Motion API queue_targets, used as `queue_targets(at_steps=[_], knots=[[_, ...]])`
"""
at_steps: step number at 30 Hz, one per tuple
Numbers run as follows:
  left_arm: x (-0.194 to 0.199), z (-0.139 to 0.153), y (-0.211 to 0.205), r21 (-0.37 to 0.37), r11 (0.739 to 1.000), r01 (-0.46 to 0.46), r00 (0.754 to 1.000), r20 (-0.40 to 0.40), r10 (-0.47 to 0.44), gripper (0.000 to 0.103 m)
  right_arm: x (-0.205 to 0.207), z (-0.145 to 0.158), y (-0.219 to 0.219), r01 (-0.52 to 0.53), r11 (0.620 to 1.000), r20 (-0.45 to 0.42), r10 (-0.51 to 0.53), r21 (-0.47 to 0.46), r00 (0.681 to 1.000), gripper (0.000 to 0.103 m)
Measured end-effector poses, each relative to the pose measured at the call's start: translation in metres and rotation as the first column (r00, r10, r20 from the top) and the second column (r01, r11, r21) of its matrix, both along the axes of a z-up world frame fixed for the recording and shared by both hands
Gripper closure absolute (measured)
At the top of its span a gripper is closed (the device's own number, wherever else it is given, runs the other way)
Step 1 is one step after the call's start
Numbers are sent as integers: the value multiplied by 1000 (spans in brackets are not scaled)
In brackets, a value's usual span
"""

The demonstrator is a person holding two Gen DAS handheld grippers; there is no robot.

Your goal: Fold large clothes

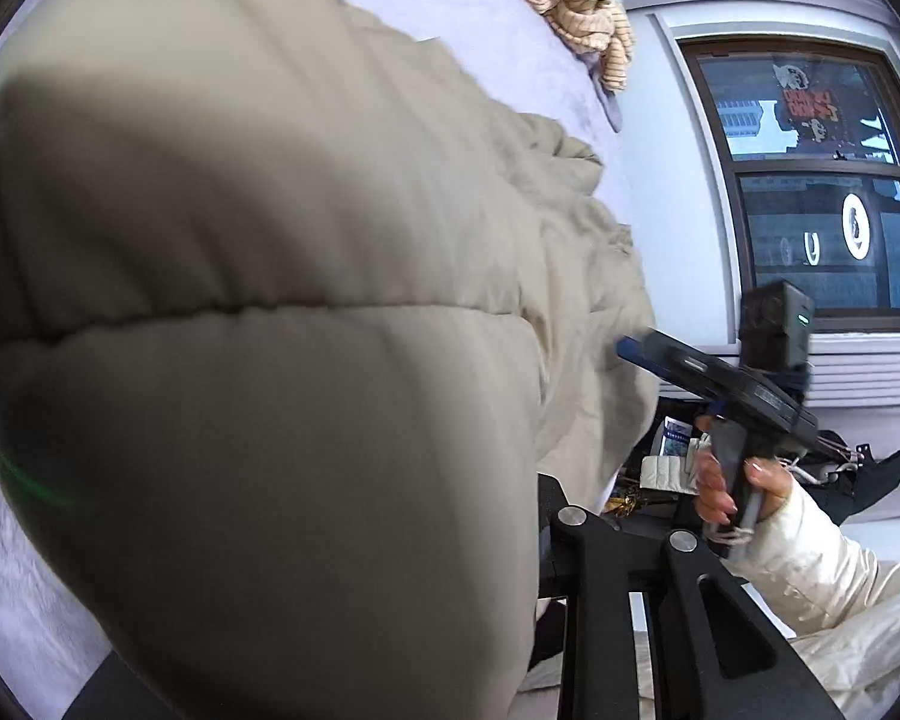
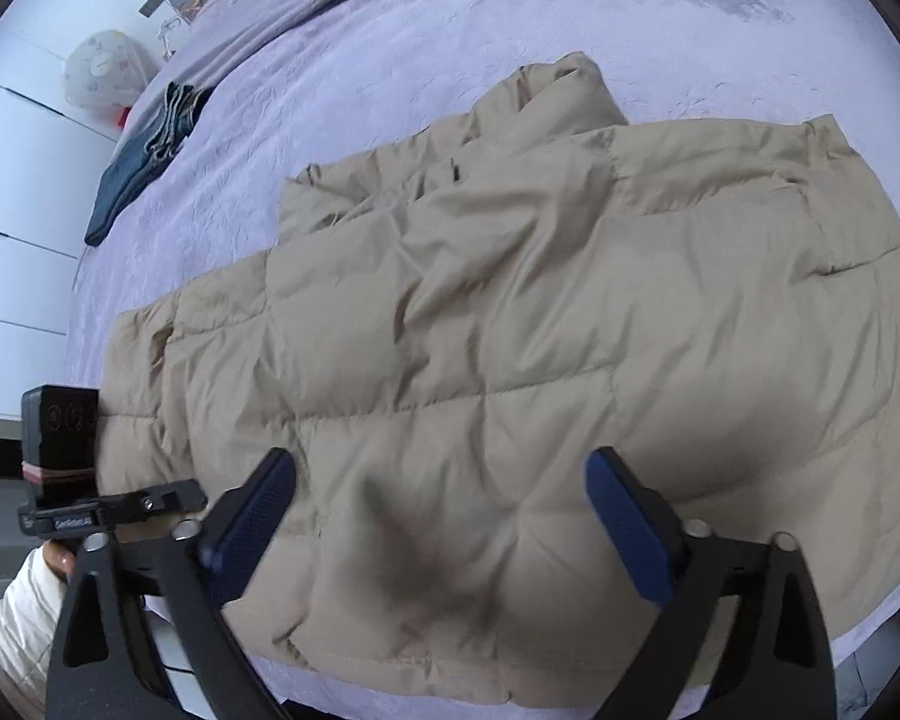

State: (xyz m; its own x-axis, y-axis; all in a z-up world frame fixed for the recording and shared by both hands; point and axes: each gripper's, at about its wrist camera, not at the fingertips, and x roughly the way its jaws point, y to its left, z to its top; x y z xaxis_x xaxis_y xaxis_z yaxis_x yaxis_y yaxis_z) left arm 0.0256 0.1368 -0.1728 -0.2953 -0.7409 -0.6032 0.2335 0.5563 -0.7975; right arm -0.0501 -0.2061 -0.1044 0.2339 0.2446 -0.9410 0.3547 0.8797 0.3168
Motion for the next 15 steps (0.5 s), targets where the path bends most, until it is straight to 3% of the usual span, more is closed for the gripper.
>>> queue_targets(at_steps=[1,2,10,15], knots=[[-2,11,-5,2,1000,-2,1000,12,2,70,3,-5,-6,9,1000,-4,-9,16,1000,80],[-5,22,-10,6,1000,-6,1000,21,6,70,5,-10,-11,12,1000,-12,-12,24,1000,89],[-32,95,-79,158,983,-93,992,99,78,70,32,-67,-25,-48,990,-18,51,133,999,98],[-47,123,-153,254,963,-88,987,152,50,70,38,-89,-40,-36,971,-34,46,235,998,103]])
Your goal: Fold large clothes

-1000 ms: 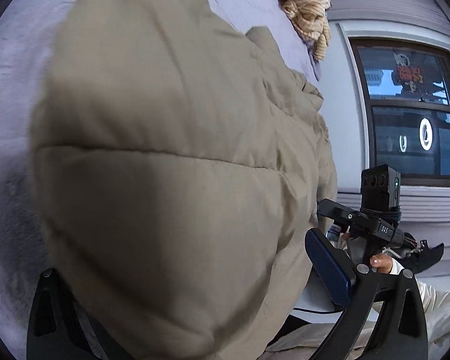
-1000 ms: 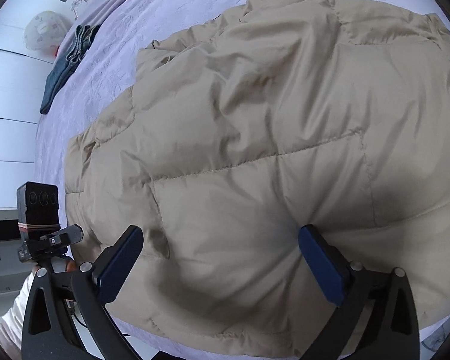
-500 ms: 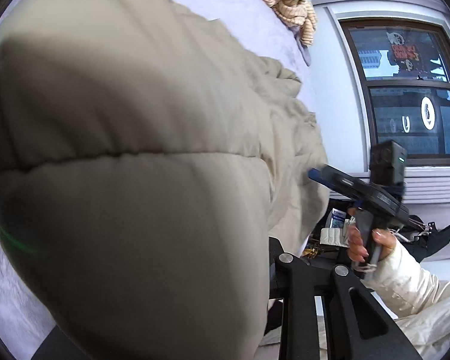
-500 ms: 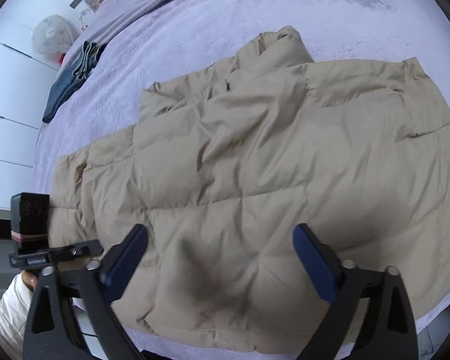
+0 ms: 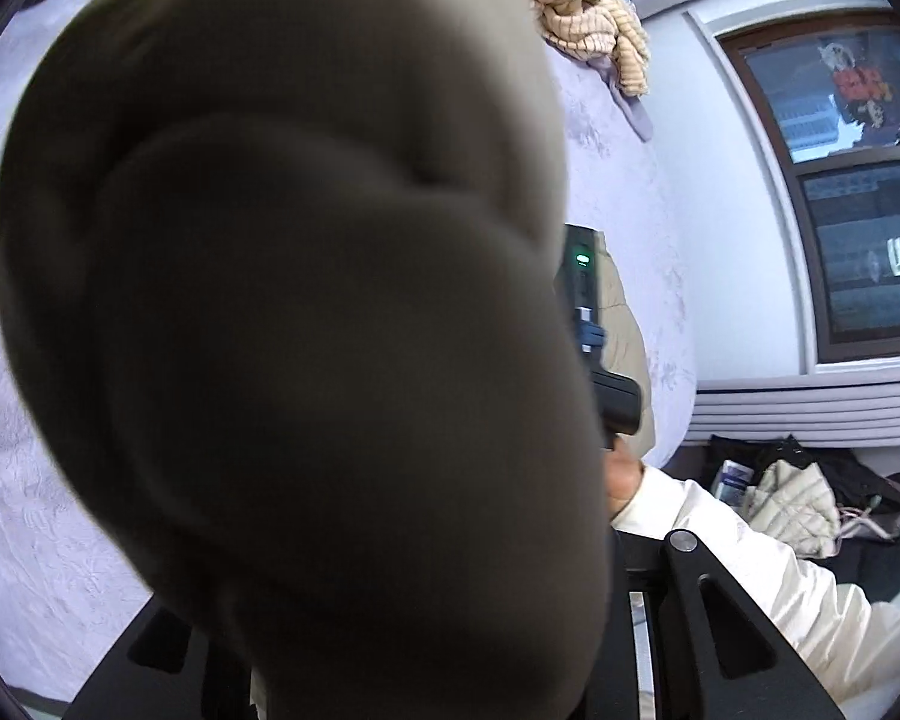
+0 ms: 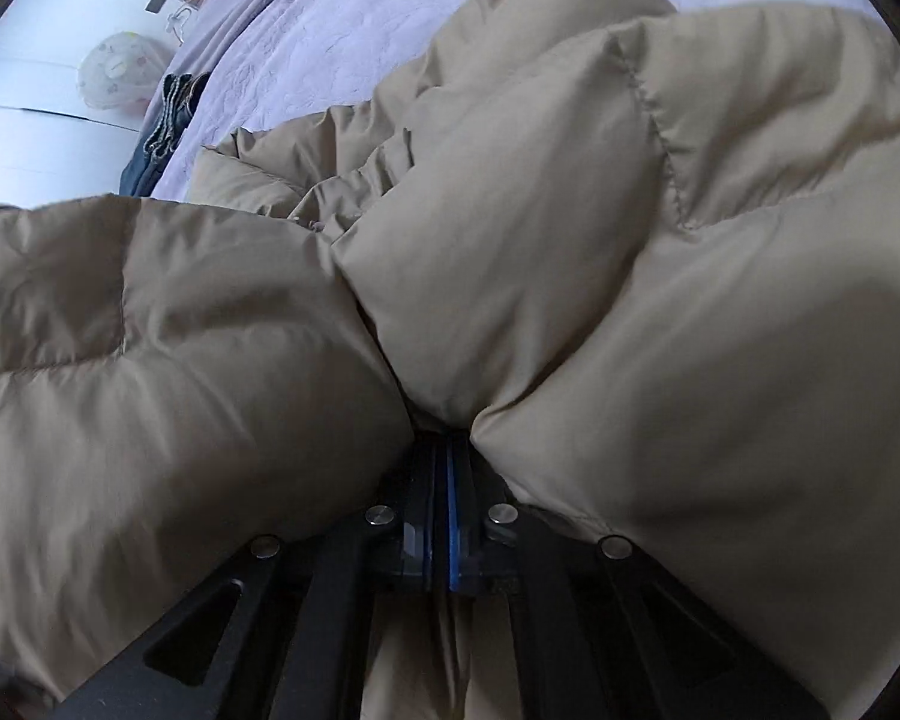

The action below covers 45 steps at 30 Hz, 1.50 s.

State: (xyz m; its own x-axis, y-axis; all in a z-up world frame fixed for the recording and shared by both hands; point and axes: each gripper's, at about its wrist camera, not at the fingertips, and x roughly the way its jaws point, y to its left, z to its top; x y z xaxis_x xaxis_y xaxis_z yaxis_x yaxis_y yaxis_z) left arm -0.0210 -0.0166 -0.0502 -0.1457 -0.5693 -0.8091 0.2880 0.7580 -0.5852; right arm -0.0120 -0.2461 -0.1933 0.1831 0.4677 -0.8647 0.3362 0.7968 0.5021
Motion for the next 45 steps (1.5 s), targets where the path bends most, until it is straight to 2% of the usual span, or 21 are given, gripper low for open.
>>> queue_targets(at_steps=[2,4,5,7,9,11,12,15,18,20,24,26,27,28,32,35,38,39,40,42,45], knots=[[-3,6,-26,38,999,23,999,22,-23,68,2,-7,-6,16,999,-7,-15,44,1000,103],[-4,8,-52,72,997,36,999,30,-39,54,3,-14,-14,41,993,-24,-38,110,999,103],[-4,10,-64,90,995,42,999,30,-45,53,6,-15,-17,50,989,-30,-46,137,998,103],[-5,12,-82,116,991,61,998,26,-65,49,2,-5,-28,65,983,-15,-63,170,998,103],[-4,14,-102,107,991,80,997,6,-81,35,-10,13,-46,78,979,35,-86,186,996,100],[-4,14,-123,106,988,108,994,-17,-107,31,-29,33,-68,100,979,79,-115,180,990,100],[-5,13,-134,95,987,130,991,-27,-128,25,-40,40,-82,135,975,86,-151,177,985,100],[-3,3,-169,47,983,175,983,-65,-172,25,-81,56,-122,234,957,114,-255,173,960,100],[0,-20,-196,-99,974,204,963,-158,-218,25,-120,63,-151,312,938,117,-331,151,936,100],[2,-38,-215,-213,952,218,944,-203,-261,25,-145,66,-163,361,922,110,-377,144,920,100],[6,-63,-243,-197,949,248,950,-144,-278,25,-191,78,-173,422,899,95,-433,116,896,98],[2,-64,-251,-190,948,256,952,-121,-282,25,-214,91,-173,437,894,99,-445,96,890,77],[0,-64,-262,-179,948,264,952,-106,-286,25,-225,100,-174,438,894,113,-447,94,887,43],[-1,-64,-268,-165,947,276,952,-87,-292,25,-234,108,-175,437,895,132,-446,94,885,23],[-8,-63,-277,-122,940,318,946,-25,-323,25,-272,143,-173,395,901,232,-429,180,873,19],[-14,-57,-274,-81,933,351,936,27,-350,25,-259,151,-157,333,905,254,-399,265,881,13],[-21,-37,-247,-71,933,353,930,132,-342,25,-222,138,-140,335,929,206,-362,155,909,15],[-18,-21,-239,-66,939,338,925,206,-319,25,-214,133,-137,340,935,183,-352,97,918,31],[-13,-11,-229,-52,946,320,916,270,-295,25,-203,129,-134,336,940,178,-340,55,923,81],[-3,5,-203,-2,968,250,888,399,-228,25,-192,130,-131,297,951,177,-278,-90,944,89],[22,-1,-172,94,987,134,859,485,-163,25,-188,140,-127,225,937,215,-170,-266,962,91]])
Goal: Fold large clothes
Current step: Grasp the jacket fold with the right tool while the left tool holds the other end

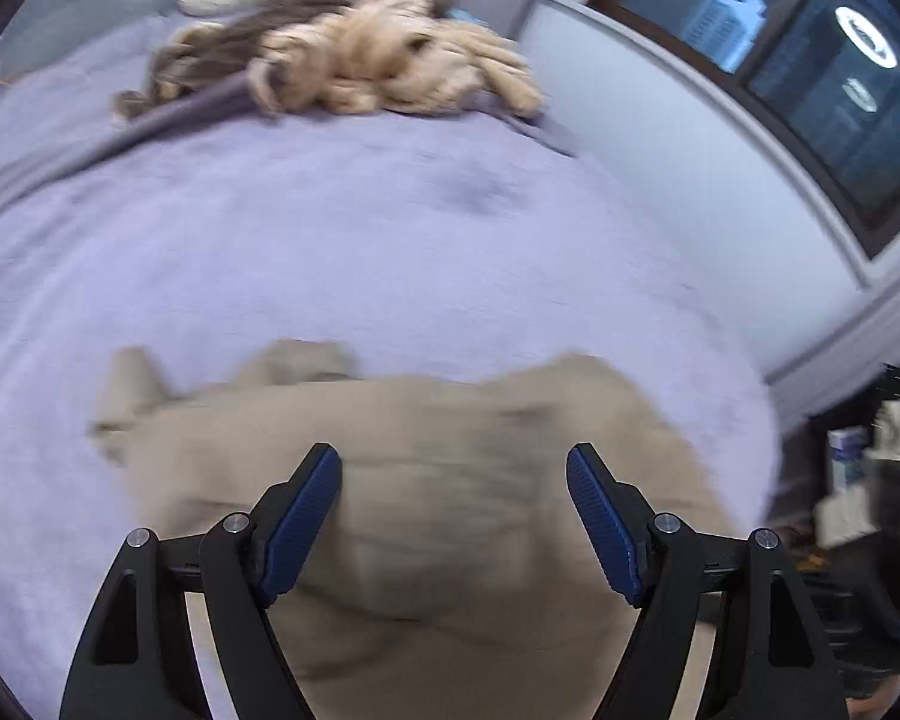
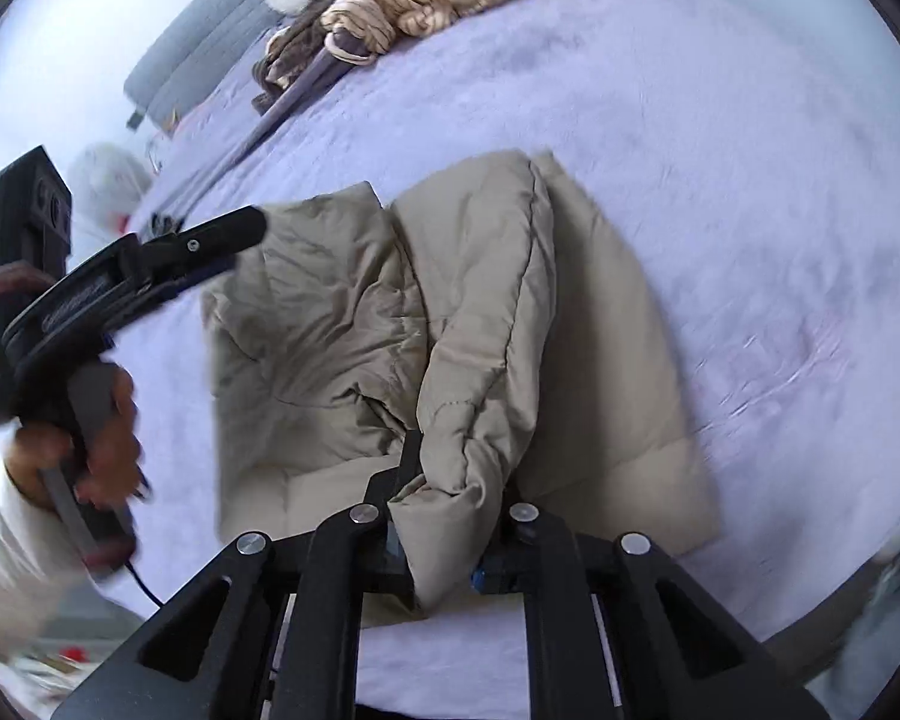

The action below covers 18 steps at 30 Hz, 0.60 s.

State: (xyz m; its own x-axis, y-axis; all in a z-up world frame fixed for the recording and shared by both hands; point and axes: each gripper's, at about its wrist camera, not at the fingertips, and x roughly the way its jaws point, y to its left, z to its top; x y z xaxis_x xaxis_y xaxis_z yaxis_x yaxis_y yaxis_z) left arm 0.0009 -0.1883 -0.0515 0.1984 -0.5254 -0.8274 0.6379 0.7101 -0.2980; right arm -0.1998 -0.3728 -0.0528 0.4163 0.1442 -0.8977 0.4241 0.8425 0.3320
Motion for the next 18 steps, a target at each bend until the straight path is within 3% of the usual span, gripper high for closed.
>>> queue_targets(at_steps=[2,5,9,15,18], knots=[[18,-18,8,36,998,-53,999,-3,53,25,1,-3,-5,-4,999,-20,3,-51,1000,91],[32,-43,0,37,996,-77,997,-28,78,25,-14,-20,-18,24,998,-55,-27,-49,998,91],[14,-59,-52,57,998,-11,1000,28,10,25,-30,-39,-31,56,997,-91,-61,-54,994,91],[5,-77,-97,71,997,14,1000,7,-15,25,-62,-68,-70,132,991,-104,-135,-34,985,90],[8,-86,-100,92,996,-6,1000,-6,6,25,-59,-88,-90,159,984,-120,-148,85,982,86]])
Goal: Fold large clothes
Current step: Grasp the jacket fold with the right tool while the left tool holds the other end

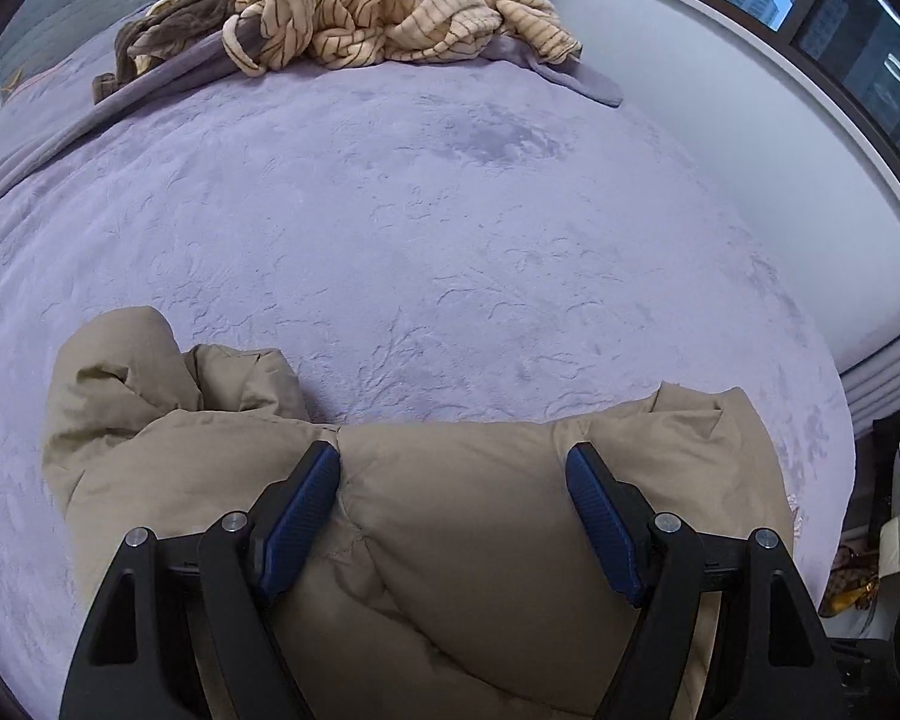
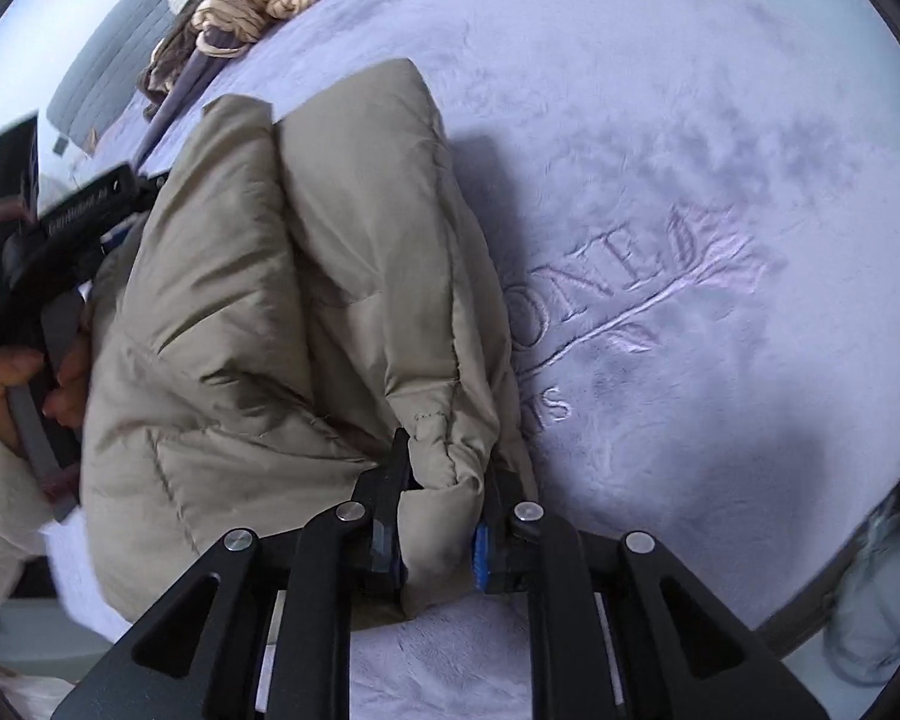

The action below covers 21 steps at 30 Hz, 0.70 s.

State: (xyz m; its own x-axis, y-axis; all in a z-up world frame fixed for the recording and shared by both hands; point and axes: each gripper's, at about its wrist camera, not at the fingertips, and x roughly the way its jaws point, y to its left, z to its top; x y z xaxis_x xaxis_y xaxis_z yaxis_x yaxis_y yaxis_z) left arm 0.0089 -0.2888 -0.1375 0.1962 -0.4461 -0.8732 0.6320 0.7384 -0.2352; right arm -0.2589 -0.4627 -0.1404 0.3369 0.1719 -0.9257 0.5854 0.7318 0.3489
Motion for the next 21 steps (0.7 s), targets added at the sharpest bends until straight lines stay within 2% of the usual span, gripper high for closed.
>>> queue_targets(at_steps=[2,4,7,10,13,15,16,17,21], knots=[[3,-2,2,-3,1000,-6,1000,-11,6,25,-1,6,-11,4,998,-1,-4,56,1000,79],[4,-3,3,0,1000,-7,1000,-15,7,25,-3,25,-16,-4,1000,-1,4,9,1000,62],[3,-4,1,4,1000,-5,1000,-13,5,24,-11,64,-21,16,999,75,-12,-49,997,60],[4,-5,2,17,1000,-6,1000,-9,6,22,-2,88,-23,-13,1000,172,16,-17,985,60],[5,-6,2,26,1000,-7,1000,-8,8,22,18,78,-2,-130,991,177,122,36,977,62],[6,-7,4,31,999,-8,1000,-9,8,22,23,60,16,-202,979,113,198,29,974,68],[6,-7,4,32,999,-7,1000,-10,7,22,25,43,25,-237,971,46,236,13,971,68],[6,-6,4,31,999,-5,1000,-13,6,22,22,29,31,-255,967,4,255,0,967,70],[3,5,7,62,998,-11,1000,-9,12,22,8,15,25,-232,972,19,231,38,973,71]])
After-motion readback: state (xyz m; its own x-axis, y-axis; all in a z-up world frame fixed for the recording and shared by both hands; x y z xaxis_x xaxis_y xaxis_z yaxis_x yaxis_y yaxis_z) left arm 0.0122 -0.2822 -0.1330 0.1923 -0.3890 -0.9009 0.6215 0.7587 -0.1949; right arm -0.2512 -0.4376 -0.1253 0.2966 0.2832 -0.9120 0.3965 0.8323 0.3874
